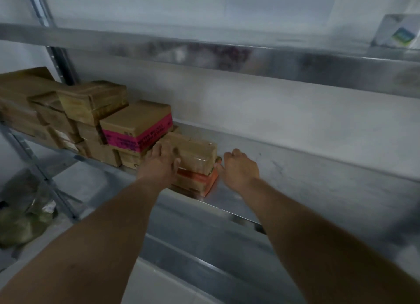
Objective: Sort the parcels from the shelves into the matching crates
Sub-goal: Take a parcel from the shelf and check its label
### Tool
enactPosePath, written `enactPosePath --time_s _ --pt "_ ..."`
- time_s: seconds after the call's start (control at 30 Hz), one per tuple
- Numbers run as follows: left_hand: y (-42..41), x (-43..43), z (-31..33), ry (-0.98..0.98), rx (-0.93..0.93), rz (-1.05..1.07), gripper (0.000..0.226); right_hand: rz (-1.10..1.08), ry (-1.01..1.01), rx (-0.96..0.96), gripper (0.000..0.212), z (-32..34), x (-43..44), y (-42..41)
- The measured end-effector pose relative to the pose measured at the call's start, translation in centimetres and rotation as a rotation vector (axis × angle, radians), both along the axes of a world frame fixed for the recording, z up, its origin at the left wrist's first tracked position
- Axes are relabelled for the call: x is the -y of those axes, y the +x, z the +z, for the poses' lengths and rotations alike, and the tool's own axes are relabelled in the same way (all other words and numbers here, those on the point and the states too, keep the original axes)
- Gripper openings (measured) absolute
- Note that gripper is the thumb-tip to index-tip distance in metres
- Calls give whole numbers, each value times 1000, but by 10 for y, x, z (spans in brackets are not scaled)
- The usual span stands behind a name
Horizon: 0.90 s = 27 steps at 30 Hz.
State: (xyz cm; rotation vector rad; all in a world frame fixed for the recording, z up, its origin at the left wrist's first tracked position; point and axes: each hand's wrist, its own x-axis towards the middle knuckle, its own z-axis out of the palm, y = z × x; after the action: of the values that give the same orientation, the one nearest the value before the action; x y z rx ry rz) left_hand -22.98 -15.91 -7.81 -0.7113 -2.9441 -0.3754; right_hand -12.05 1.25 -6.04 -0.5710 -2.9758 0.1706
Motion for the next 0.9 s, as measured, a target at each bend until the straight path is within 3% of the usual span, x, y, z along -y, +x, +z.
enactPosePath --time_s 0.37,0.53,0.73,0.9 --pt "-63 -17 0 110 138 -29 51 -199 -141 -27 48 -10 11 -60" --pt "-72 -26 5 122 189 19 48 -245 -312 -40 43 -12 7 -70" --pt "-86 -38 11 248 361 59 47 -354 -485 -137 35 -13 -6 -66" --pt "-108 -44 -9 479 492 -35 43 -399 -576 -271 45 -13 -20 -55"
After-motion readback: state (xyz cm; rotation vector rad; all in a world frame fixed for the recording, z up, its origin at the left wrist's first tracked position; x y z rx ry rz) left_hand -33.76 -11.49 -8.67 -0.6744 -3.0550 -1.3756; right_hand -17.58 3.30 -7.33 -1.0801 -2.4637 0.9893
